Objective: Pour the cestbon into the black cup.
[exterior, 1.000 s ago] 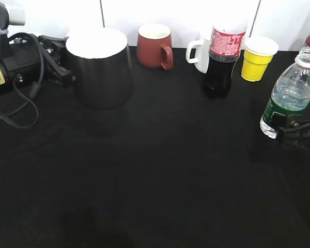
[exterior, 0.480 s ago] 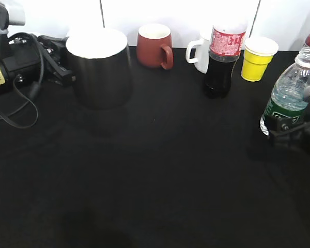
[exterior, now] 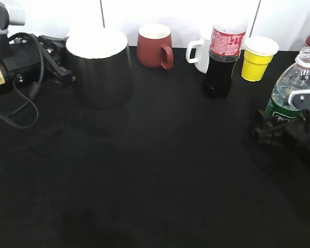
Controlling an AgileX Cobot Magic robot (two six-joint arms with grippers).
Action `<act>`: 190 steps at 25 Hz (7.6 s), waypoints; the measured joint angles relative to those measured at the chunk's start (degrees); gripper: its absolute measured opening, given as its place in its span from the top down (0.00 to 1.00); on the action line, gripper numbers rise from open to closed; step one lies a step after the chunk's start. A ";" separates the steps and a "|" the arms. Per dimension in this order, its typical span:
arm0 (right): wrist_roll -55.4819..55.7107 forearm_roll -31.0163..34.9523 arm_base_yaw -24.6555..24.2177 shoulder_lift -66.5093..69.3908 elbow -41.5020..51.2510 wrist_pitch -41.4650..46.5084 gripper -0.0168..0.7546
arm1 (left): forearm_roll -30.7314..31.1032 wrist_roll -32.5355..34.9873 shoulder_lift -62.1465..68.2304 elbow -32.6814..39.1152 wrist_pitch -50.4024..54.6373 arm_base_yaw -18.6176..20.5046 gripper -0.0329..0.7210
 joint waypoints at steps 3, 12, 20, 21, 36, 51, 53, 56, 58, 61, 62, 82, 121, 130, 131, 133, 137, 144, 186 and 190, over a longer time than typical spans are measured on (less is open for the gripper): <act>0.11 0.05 0.00 0.02 -1.91 0.00 0.21 | 0.05 0.00 0.00 0.00 0.00 0.00 0.87; 0.17 0.10 0.00 0.02 -2.38 -0.10 0.33 | 0.05 0.00 0.00 0.00 0.00 0.00 0.87; -4.52 -9.59 0.00 -15.42 -2.56 3.30 0.33 | 3.22 0.00 0.00 0.00 -2.62 -5.75 0.87; -5.82 -12.54 0.00 -20.36 -2.98 6.06 0.33 | 3.22 0.00 0.00 0.00 -2.62 -8.07 0.87; -55.87 -30.46 0.08 -35.28 -13.46 20.98 0.33 | -2.20 0.00 3.18 -9.17 4.39 -23.88 0.87; -70.21 -30.74 0.08 -35.28 -13.53 19.65 0.33 | -2.20 0.00 3.18 -9.17 4.68 -23.88 0.87; -70.95 -30.70 0.08 -35.28 -13.53 19.65 0.33 | -2.15 0.00 3.18 -9.17 4.77 -23.88 0.87; -74.49 -27.51 0.08 -35.28 -13.53 18.76 0.33 | -2.15 0.00 3.18 -9.17 5.12 -23.88 0.87; -75.42 -26.28 0.08 -35.28 -13.65 17.59 0.33 | -2.15 0.00 3.18 -9.17 5.17 -23.88 0.87; -75.75 -26.14 0.08 -35.28 -13.70 17.58 0.33 | -2.15 -0.36 3.18 -9.17 5.50 -23.88 0.87; -75.84 -26.14 0.08 -35.28 -13.70 17.52 0.33 | -2.15 -0.96 3.18 -9.17 5.61 -23.88 0.87; -36.25 -24.31 0.08 -35.39 -13.70 21.87 0.33 | -1.94 -6.01 3.18 -9.17 5.42 -22.16 0.87; -17.36 6.45 0.08 -35.37 -13.70 36.85 0.33 | -33.69 18.44 19.02 8.14 -16.37 2.86 0.44; -8.51 9.37 0.08 -4.72 -12.21 12.71 0.33 | -29.54 18.44 -2.43 19.41 -16.61 2.86 0.44; -7.12 9.23 0.08 -2.45 -11.88 9.57 0.33 | -29.42 18.44 -3.56 19.41 -16.67 2.86 0.44; -6.32 7.64 0.08 -0.12 -11.64 6.94 0.33 | -29.31 18.44 -4.92 19.45 -16.72 2.86 0.44; -2.24 4.99 0.08 2.38 -11.26 5.54 0.33 | -26.12 18.44 -5.06 19.45 -16.74 2.86 0.44; -0.96 5.79 0.08 0.69 -9.31 8.96 0.20 | -25.54 18.44 -12.81 19.45 -9.76 2.86 0.44; 15.58 -23.07 0.08 -110.88 -8.69 129.72 0.35 | -39.46 18.04 -95.17 10.68 114.22 -17.12 0.47; 15.64 -22.96 -0.20 -110.90 -8.69 129.72 0.35 | -39.46 18.04 -95.17 10.68 114.22 -15.47 0.48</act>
